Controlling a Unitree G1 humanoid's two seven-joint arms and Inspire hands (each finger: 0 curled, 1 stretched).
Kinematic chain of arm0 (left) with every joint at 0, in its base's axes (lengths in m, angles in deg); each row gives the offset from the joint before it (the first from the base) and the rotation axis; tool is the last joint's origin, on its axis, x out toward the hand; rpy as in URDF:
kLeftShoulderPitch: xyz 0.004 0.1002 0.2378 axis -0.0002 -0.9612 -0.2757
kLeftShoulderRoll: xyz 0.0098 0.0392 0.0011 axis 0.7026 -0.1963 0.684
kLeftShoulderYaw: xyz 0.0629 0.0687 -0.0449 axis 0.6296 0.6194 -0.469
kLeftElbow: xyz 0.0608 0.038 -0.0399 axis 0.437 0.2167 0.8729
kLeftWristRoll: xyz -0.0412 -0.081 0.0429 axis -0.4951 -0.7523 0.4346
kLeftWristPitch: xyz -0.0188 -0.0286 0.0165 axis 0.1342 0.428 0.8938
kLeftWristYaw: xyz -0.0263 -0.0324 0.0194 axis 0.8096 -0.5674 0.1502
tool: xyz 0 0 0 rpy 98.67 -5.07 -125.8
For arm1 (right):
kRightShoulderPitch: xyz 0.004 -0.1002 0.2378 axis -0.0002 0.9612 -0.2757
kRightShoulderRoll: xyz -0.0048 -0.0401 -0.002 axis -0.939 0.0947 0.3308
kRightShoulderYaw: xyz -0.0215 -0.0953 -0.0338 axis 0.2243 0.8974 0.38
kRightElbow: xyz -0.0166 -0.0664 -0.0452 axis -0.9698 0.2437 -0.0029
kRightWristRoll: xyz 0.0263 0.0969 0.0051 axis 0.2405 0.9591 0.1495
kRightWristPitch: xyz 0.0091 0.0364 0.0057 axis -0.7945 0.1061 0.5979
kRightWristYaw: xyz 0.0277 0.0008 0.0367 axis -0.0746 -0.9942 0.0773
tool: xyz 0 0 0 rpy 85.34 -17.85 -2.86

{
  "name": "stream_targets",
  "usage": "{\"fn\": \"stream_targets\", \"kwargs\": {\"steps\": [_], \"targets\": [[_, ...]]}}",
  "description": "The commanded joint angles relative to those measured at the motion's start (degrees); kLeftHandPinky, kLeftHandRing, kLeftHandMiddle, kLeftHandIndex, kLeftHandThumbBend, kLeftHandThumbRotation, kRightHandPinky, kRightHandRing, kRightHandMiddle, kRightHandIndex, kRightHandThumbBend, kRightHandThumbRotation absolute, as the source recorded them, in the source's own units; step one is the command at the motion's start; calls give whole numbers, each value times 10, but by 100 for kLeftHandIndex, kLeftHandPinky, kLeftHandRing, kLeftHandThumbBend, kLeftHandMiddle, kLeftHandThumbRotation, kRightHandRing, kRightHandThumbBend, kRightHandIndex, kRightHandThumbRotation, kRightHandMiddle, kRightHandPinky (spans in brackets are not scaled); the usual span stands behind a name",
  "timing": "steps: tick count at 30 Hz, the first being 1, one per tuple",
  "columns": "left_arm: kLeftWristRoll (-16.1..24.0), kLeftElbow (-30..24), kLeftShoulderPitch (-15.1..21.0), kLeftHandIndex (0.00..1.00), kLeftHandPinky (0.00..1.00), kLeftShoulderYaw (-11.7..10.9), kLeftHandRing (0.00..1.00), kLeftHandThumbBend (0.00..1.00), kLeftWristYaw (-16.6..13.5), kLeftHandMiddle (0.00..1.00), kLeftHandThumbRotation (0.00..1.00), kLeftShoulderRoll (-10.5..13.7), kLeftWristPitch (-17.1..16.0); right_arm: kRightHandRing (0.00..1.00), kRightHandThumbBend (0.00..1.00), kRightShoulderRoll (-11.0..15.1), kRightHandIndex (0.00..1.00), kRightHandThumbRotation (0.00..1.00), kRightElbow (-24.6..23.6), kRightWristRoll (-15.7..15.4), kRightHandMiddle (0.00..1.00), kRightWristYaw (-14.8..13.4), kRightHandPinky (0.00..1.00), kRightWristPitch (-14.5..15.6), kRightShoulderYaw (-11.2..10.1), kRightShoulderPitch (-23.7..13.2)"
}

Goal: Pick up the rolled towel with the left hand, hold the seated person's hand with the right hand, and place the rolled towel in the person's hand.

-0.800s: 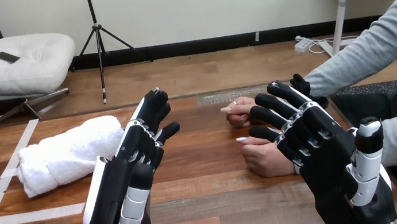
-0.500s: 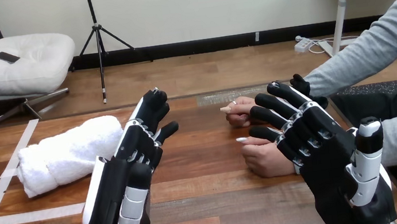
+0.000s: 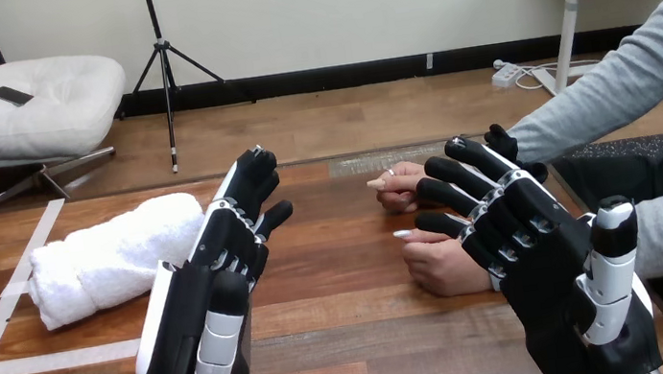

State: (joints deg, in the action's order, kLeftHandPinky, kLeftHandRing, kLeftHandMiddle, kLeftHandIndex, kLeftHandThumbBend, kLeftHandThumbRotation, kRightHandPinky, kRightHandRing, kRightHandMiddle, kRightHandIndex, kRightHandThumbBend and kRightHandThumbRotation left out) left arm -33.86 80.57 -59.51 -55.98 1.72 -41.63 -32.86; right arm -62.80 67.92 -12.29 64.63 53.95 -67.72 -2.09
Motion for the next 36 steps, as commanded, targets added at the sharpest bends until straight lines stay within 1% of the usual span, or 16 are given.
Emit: {"fn": "stream_targets", "kwargs": {"steps": [1,7,8,10,11,13,15,18,22,25,28,31,36], "targets": [[14,-12,25,92,89,-3,96,85,-7,95,94,2,-16,85,84,-6,85,100,-13,1,85,-2,79,-14,-3,-18],[50,-5,29,92,93,-13,97,87,-29,96,96,3,-28,85,84,-7,85,100,-12,3,85,-1,79,-13,-3,-20],[70,0,34,92,93,-20,98,87,-40,96,97,4,-39,85,84,-7,85,100,-12,2,85,-2,79,-12,-3,-19],[94,7,39,92,92,-27,97,87,-54,95,98,6,-51,85,84,-7,85,100,-13,1,85,-4,79,-11,-2,-19],[117,10,42,92,92,-35,96,88,-67,95,98,9,-56,85,84,-8,85,100,-12,0,85,-4,79,-12,-3,-19],[142,13,46,91,90,-42,95,89,-83,95,99,13,-61,85,84,-8,85,100,-11,0,85,-4,79,-13,-3,-20],[164,13,49,91,89,-50,94,91,-97,95,99,18,-59,85,84,-8,85,100,-10,-1,85,-3,79,-14,-2,-20],[179,13,53,91,88,-57,94,93,-109,94,100,27,-53,85,83,-8,85,100,-9,-1,85,-2,79,-15,-2,-21],[185,12,60,92,89,-62,94,96,-117,94,100,38,-44,85,83,-8,85,100,-8,1,85,-2,79,-13,-2,-22],[195,12,65,91,90,-69,94,97,-130,94,100,44,-39,85,83,-9,85,100,-5,2,85,-1,79,-14,-2,-24],[210,21,74,91,90,-77,93,96,-144,93,100,53,-49,85,83,-9,85,100,-6,0,85,-4,79,-13,-2,-24],[226,13,79,91,90,-83,93,98,-154,93,100,63,-32,85,83,-9,85,100,-4,1,85,-2,79,-13,-2,-25],[231,29,99,93,92,-92,94,99,-160,95,100,88,-43,85,83,-9,85,100,-3,1,85,-2,79,-13,-3,-27]]}}
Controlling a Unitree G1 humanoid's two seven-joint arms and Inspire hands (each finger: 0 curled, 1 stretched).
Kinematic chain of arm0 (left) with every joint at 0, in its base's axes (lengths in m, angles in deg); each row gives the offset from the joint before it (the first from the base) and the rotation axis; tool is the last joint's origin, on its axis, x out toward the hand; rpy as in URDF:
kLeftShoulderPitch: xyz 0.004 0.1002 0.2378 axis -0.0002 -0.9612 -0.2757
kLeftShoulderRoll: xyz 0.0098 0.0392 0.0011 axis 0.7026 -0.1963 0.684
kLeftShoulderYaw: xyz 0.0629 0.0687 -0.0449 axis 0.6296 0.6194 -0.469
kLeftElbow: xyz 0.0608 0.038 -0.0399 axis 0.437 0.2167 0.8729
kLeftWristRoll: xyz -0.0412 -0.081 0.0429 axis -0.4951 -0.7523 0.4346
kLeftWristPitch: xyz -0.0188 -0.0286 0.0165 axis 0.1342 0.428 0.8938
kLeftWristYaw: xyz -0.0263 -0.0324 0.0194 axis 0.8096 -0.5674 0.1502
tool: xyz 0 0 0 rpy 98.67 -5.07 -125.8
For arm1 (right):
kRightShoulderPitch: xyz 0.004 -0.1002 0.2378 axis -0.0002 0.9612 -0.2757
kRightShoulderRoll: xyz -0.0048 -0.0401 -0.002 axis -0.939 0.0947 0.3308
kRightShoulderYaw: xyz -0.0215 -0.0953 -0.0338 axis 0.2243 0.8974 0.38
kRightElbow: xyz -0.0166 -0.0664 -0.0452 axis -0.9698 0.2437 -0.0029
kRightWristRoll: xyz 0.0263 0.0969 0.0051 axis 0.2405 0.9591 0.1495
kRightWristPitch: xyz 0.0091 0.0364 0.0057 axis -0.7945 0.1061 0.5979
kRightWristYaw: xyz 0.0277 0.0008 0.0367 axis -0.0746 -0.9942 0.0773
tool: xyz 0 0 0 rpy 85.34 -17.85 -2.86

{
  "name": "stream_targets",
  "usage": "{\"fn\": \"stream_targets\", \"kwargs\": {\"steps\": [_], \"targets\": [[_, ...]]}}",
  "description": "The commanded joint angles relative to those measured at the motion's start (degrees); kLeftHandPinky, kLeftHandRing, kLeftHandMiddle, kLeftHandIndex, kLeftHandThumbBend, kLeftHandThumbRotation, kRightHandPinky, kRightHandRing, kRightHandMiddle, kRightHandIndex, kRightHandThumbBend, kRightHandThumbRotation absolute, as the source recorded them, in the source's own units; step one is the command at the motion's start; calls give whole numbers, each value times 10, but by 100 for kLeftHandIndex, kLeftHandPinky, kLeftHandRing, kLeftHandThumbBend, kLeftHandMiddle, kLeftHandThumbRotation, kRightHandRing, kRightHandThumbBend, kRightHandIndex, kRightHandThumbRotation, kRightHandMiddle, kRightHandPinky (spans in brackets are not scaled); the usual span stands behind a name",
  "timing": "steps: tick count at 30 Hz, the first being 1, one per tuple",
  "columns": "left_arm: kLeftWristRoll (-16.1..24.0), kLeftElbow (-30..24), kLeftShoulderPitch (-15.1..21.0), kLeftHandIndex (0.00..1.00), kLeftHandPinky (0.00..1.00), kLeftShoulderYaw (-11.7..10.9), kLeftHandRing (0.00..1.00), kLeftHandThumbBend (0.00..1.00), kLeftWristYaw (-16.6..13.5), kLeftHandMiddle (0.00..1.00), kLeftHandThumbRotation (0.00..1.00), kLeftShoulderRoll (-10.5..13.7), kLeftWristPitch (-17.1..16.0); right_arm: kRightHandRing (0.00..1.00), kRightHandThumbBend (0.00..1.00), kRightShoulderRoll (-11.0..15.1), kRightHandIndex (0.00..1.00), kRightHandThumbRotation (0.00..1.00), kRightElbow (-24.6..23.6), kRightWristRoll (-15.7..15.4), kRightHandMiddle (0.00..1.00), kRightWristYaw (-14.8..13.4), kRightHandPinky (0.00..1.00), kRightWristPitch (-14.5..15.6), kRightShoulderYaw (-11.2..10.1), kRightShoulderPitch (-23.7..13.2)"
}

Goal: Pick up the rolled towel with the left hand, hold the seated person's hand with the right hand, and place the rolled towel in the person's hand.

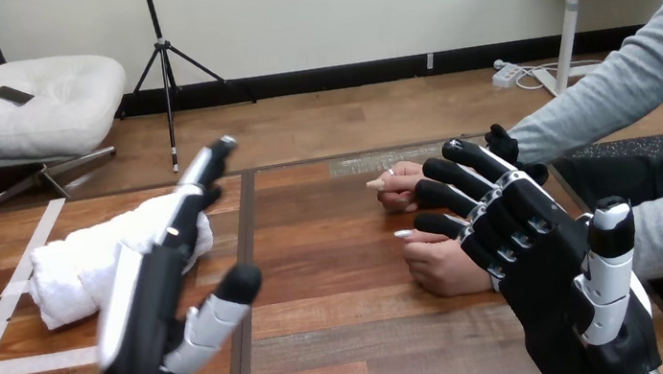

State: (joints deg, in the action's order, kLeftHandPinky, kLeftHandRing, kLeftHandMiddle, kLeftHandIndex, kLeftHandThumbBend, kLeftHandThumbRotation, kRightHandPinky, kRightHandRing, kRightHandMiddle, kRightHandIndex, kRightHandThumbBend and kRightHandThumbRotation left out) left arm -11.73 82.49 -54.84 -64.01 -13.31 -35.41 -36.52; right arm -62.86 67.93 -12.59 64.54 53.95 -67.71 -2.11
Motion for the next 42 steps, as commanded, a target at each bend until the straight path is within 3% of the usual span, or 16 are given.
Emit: {"fn": "stream_targets", "kwargs": {"steps": [1,10,17,23,28,42], "targets": [[11,12,55,93,92,-13,95,99,-12,95,100,29,-7,86,83,-8,85,100,-2,3,85,-2,79,-12,-3,-27],[42,41,98,93,93,-36,94,100,-40,93,98,69,-11,86,83,-8,85,100,0,4,85,-2,80,-11,-4,-30],[41,50,124,93,93,-42,94,100,-41,94,94,96,5,86,84,-9,85,100,2,5,85,-2,80,-12,-5,-32],[53,54,144,93,95,-44,95,100,-44,95,92,114,24,86,84,-9,86,100,4,3,86,0,79,-15,-5,-36],[75,60,159,92,92,-43,93,99,-55,94,91,130,36,86,84,-9,86,100,4,0,86,-3,79,-13,-4,-38],[126,132,219,91,89,-32,91,91,-90,92,87,164,50,86,85,-7,86,100,7,0,86,-3,79,-11,-4,-45]]}}
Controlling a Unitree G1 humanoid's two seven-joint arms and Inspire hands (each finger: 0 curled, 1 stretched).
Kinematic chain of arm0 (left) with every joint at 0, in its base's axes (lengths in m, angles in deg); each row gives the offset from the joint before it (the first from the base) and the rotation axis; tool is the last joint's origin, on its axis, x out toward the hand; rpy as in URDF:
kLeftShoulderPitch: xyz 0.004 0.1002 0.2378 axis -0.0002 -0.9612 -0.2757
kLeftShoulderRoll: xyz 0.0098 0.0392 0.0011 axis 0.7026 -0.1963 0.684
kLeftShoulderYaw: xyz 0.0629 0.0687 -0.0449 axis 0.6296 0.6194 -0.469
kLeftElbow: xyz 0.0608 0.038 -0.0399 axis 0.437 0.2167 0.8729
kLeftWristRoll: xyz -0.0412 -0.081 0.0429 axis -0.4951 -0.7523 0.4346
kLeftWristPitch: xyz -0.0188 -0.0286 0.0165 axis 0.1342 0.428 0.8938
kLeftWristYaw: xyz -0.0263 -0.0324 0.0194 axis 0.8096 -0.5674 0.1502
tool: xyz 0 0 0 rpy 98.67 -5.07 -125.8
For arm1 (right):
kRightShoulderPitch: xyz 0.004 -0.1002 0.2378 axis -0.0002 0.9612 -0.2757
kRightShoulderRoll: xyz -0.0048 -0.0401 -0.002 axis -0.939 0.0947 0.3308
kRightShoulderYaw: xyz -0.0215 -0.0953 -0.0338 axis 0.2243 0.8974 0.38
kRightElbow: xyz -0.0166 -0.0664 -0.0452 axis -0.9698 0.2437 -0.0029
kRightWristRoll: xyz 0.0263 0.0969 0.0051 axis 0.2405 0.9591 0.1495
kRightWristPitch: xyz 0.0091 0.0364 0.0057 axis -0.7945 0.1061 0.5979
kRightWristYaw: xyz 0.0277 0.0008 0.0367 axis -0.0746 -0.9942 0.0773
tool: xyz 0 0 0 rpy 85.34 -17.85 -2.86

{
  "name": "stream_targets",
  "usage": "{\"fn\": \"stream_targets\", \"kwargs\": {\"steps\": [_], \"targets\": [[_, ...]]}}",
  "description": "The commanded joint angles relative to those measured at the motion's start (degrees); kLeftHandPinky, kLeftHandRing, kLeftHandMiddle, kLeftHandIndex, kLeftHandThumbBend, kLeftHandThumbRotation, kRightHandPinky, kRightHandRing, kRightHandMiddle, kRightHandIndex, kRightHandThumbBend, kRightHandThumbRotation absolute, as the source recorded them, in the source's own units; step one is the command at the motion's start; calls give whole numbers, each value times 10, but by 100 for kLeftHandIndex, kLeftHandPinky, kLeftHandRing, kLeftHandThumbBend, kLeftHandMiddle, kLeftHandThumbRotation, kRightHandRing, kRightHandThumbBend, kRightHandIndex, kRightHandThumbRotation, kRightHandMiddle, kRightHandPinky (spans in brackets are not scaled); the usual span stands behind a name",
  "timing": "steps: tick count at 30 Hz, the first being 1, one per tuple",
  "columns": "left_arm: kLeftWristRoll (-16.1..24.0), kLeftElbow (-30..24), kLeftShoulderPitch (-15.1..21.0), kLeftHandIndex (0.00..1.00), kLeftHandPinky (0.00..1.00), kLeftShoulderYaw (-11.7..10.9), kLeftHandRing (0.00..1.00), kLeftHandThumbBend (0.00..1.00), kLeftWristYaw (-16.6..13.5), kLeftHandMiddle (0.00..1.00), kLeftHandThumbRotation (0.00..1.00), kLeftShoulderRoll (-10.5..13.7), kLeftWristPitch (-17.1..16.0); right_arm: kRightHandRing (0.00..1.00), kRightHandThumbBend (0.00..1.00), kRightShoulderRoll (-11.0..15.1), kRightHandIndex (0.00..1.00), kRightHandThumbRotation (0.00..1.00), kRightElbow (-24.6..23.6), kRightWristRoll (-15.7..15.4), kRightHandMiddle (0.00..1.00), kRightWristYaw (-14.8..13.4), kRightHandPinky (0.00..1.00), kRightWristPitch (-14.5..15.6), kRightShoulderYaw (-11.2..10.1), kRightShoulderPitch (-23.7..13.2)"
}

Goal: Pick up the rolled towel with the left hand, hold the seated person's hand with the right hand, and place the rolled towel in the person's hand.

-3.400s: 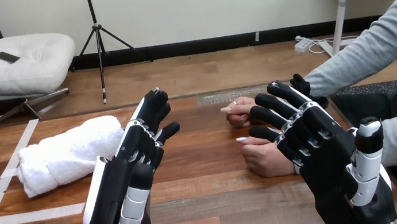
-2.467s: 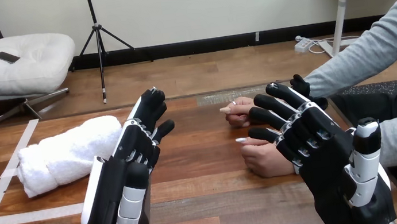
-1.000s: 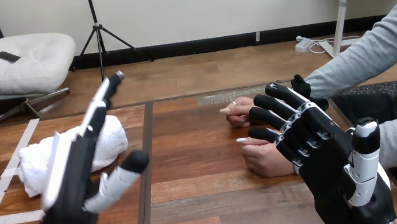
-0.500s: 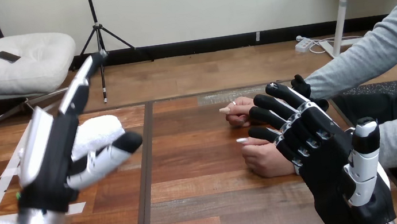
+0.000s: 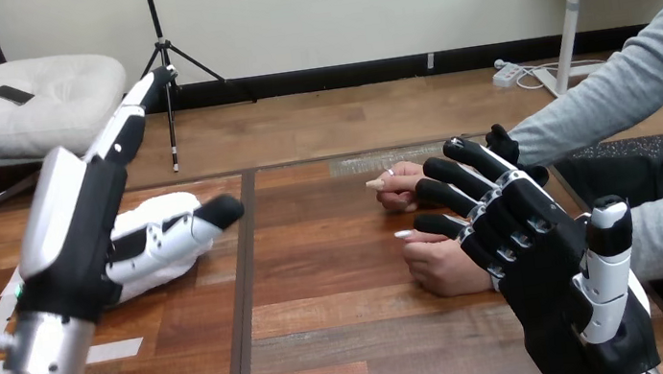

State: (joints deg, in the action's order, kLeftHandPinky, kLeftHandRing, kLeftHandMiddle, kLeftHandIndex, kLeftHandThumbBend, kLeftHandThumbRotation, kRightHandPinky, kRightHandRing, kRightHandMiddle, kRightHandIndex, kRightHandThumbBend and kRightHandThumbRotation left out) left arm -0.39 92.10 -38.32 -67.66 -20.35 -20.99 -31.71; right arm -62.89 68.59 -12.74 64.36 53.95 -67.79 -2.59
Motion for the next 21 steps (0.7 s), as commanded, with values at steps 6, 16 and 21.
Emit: {"fn": "stream_targets", "kwargs": {"steps": [6,16,21], "targets": [[55,66,80,91,89,16,90,90,-44,91,88,38,17,86,86,-6,85,100,3,1,85,-3,79,-9,-4,-45],[94,111,123,91,87,36,90,88,-60,92,88,57,43,85,87,-6,84,100,6,4,85,-2,78,-9,-5,-51],[118,140,148,91,85,51,90,86,-76,92,87,69,57,85,87,-6,84,100,4,1,85,-6,78,-7,-5,-52]]}}
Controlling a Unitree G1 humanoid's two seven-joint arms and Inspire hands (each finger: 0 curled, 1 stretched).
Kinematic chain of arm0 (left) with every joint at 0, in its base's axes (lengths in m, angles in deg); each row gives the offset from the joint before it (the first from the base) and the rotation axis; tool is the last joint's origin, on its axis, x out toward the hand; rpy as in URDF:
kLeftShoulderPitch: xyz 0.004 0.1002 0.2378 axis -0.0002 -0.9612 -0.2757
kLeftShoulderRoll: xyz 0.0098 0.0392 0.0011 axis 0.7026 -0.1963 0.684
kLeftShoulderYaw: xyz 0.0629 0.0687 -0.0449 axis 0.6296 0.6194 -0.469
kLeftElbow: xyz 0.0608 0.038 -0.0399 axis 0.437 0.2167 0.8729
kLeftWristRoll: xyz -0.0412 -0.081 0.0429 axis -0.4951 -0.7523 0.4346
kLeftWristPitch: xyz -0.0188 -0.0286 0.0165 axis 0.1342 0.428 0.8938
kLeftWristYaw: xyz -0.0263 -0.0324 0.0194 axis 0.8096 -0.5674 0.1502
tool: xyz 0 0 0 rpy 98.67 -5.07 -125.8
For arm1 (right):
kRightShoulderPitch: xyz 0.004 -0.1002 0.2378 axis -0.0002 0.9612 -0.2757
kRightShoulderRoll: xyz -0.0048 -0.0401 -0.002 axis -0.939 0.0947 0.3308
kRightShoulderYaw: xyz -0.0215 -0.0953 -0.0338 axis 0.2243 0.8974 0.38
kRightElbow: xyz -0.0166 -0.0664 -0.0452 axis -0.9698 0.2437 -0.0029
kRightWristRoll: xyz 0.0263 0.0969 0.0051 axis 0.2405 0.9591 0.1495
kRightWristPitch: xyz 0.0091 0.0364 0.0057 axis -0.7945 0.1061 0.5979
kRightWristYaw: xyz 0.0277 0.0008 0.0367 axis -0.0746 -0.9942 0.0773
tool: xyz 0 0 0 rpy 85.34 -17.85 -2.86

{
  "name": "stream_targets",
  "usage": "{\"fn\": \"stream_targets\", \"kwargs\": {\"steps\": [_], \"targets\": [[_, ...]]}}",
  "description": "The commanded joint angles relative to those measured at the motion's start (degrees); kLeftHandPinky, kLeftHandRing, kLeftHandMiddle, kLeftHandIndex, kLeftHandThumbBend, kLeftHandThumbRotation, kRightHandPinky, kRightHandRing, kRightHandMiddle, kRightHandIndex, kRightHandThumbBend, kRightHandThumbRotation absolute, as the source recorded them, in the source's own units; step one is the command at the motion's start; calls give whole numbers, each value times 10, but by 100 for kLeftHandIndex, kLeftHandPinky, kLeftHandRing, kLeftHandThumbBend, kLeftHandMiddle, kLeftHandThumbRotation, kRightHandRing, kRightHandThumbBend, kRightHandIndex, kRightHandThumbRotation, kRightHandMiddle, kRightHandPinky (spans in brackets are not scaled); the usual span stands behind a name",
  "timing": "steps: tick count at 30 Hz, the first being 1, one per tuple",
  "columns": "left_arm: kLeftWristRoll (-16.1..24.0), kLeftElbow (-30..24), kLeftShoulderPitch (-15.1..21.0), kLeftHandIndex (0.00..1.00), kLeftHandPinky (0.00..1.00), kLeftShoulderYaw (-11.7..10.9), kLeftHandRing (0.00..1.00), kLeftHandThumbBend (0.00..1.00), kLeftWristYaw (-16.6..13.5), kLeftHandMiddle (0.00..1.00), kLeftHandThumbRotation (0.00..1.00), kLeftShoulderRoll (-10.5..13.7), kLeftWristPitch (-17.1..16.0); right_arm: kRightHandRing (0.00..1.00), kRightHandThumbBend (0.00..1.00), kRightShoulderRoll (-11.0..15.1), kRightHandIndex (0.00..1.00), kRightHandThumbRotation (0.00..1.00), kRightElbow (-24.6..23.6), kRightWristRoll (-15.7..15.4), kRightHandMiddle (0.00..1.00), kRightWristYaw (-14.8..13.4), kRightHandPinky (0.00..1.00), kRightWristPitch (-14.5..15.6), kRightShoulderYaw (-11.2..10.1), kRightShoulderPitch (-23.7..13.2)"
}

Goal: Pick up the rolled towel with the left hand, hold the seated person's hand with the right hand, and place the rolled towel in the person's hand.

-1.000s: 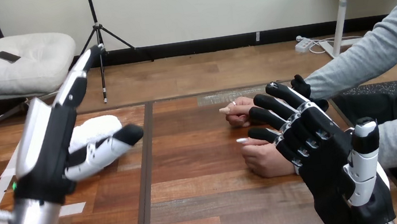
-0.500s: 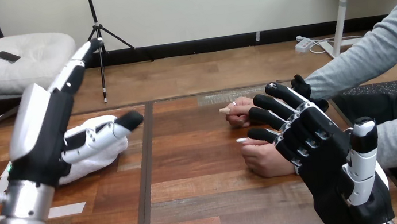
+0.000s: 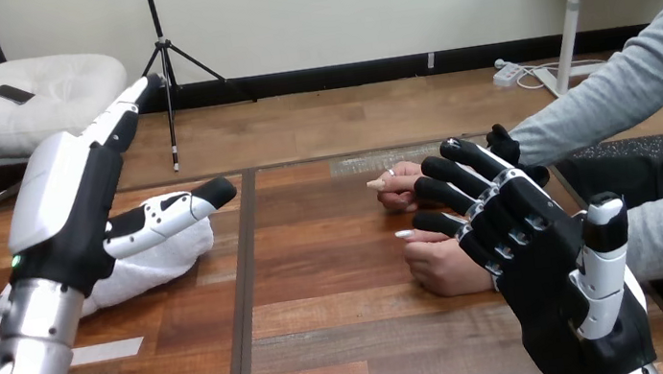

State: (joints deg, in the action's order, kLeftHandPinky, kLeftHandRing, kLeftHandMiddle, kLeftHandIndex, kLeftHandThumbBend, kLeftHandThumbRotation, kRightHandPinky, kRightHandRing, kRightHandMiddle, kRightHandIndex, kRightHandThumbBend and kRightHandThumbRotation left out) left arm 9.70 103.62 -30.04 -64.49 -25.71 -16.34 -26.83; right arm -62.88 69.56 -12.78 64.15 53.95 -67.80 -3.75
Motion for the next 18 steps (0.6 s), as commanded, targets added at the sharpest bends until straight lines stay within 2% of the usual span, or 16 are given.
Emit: {"fn": "stream_targets", "kwargs": {"steps": [1,8,18], "targets": [[20,29,68,90,82,21,89,85,-25,92,87,23,9,85,87,-7,84,100,-6,1,85,-5,77,-7,-5,-40],[59,77,107,90,81,49,89,83,-56,91,88,39,24,84,88,-5,83,100,-7,2,84,-7,76,-6,-5,-43],[82,152,166,90,84,85,89,78,-73,92,83,51,42,85,88,-1,83,100,-8,4,84,-5,76,-6,-7,-47]]}}
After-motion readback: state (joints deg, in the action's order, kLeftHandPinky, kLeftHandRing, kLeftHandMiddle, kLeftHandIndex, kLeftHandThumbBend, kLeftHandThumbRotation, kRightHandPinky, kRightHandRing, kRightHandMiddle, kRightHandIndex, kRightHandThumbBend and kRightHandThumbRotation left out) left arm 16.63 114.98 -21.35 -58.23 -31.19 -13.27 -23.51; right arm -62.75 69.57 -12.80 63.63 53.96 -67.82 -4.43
